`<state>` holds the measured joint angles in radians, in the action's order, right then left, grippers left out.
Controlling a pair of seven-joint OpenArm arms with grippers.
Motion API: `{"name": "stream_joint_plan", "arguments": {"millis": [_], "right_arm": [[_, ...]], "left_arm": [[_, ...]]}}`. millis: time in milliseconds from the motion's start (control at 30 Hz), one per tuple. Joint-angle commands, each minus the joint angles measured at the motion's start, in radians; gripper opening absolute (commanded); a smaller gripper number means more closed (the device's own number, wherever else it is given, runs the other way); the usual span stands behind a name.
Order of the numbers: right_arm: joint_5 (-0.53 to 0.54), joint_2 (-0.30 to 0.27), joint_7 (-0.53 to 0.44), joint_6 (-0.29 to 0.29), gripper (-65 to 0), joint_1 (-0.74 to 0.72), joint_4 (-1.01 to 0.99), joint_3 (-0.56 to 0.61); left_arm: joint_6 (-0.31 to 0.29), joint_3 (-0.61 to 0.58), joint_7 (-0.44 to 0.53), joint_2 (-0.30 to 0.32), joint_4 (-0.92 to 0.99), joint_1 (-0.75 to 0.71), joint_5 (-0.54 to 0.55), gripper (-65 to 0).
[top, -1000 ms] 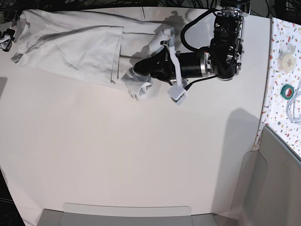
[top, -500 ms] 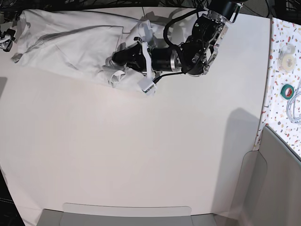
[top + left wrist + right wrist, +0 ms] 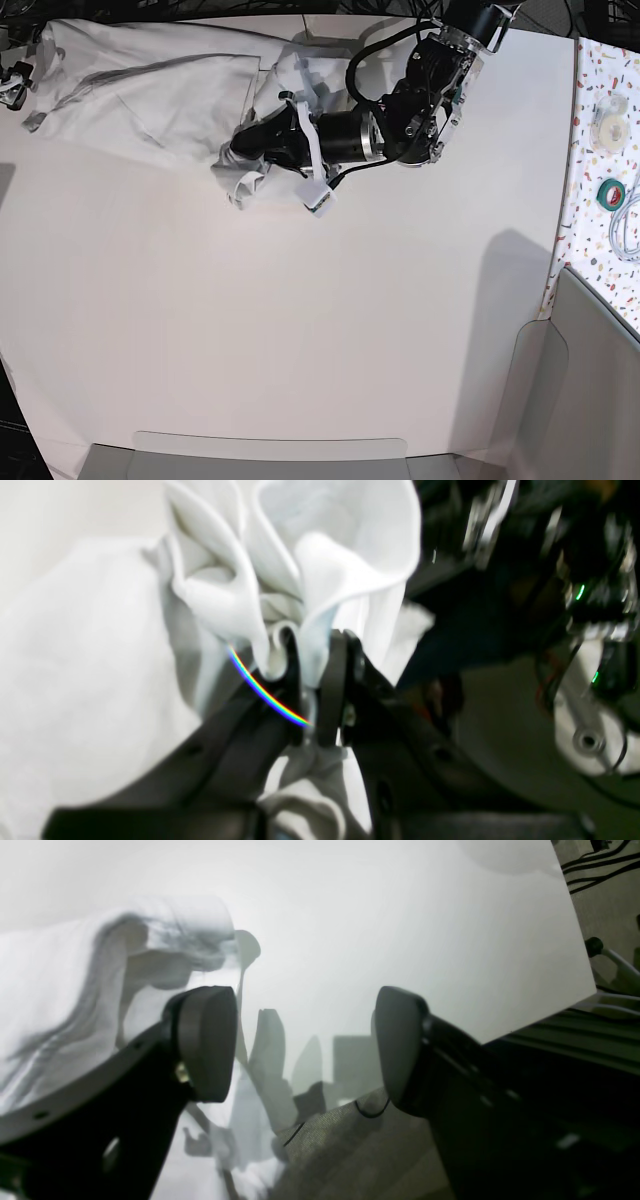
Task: Layout the t-shirt on the table in an organized manner, then fold the t-shirt properly
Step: 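Drag the held shirt end with the left gripper toward the right gripper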
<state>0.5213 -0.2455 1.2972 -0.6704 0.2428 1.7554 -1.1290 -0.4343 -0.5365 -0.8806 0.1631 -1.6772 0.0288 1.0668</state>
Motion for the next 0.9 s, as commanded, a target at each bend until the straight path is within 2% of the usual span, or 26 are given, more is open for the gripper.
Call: {"name": "stream_joint_plan", "arguments": {"millis": [0, 233, 400, 767, 867], "right_arm": [[0.006, -0.021, -0.017, -0.002, -22.5, 0.0, 0.013, -0.004], [0.006, -0.001, -0.017, -0.002, -22.5, 0.0, 0.013, -0.004], [0.006, 0.001, -0.017, -0.002, -22.5, 0.0, 0.013, -0.004], [0.006, 0.001, -0.017, -0.002, -22.5, 0.0, 0.013, -0.003], [0.006, 0.001, -0.017, -0.002, -22.5, 0.0, 0.013, -0.003]], "left_arm": [[-0.01, 0.002, 0.033, -0.006, -0.021, 0.013, 0.03, -65.0], [-0.01, -0.007, 0.044, -0.009, -0.021, 0.01, 0.03, -65.0], [-0.01, -0.009, 0.034, -0.04, -0.013, 0.001, 0.022, -65.0], [-0.01, -0.01, 0.033, -0.04, -0.011, -0.017, 0.022, -65.0], [-0.01, -0.056, 0.033, -0.035, 0.015, -0.011, 0.022, -65.0]]}}
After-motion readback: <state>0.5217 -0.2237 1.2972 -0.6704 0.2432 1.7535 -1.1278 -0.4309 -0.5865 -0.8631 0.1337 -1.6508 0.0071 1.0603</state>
